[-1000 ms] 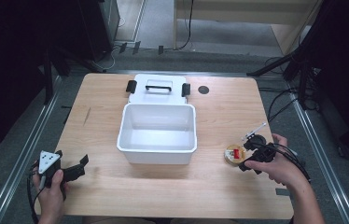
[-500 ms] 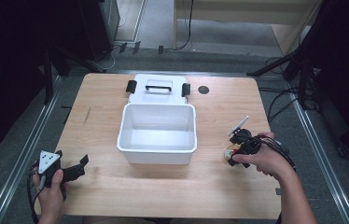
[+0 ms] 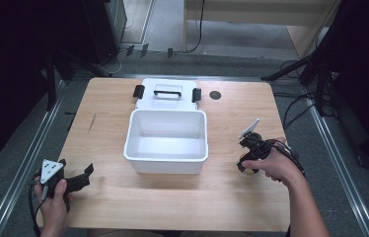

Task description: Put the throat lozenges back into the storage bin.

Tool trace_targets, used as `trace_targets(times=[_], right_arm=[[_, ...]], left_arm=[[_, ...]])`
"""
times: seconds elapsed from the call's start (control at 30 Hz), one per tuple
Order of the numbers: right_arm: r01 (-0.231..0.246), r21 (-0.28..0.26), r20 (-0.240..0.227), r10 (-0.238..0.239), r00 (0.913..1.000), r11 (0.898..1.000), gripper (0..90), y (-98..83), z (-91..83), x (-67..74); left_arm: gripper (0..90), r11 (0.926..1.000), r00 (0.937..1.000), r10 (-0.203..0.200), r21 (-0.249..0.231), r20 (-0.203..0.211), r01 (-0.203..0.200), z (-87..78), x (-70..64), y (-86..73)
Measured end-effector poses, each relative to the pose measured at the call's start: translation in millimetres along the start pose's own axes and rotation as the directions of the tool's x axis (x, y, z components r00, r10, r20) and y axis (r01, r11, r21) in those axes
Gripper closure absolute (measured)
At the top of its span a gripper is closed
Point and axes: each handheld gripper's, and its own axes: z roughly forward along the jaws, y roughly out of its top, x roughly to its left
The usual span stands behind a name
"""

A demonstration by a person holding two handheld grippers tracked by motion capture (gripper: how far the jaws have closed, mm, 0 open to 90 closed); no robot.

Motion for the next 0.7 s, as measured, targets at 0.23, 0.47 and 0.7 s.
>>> trace_targets(times=[0.23, 0.47, 0.7], right_arm=[[-0.036, 0.011, -0.014, 0.036, 0.9992, 0.999, 12.4, 3.6, 9.6, -0.4], [-0.048, 0.025, -0.021, 0.048, 0.9986, 0.999, 13.9, 5.4, 16.0, 1.8], [-0.035, 0.010, -0.024, 0.035, 0.9991, 0.999, 20.4, 4.1, 16.4, 1.5]], left_arm=[[0.0, 1.0000, 1.0000, 0.004, 0.001, -0.001, -0.004, 0.0, 0.0, 0.1], [0.0, 1.0000, 1.0000, 0.001, 0.001, -0.001, -0.001, 0.0, 0.0, 0.0], [0.0, 1.0000, 1.0000, 0.001, 0.003, 0.001, -0.001, 0.0, 0.1, 0.1]])
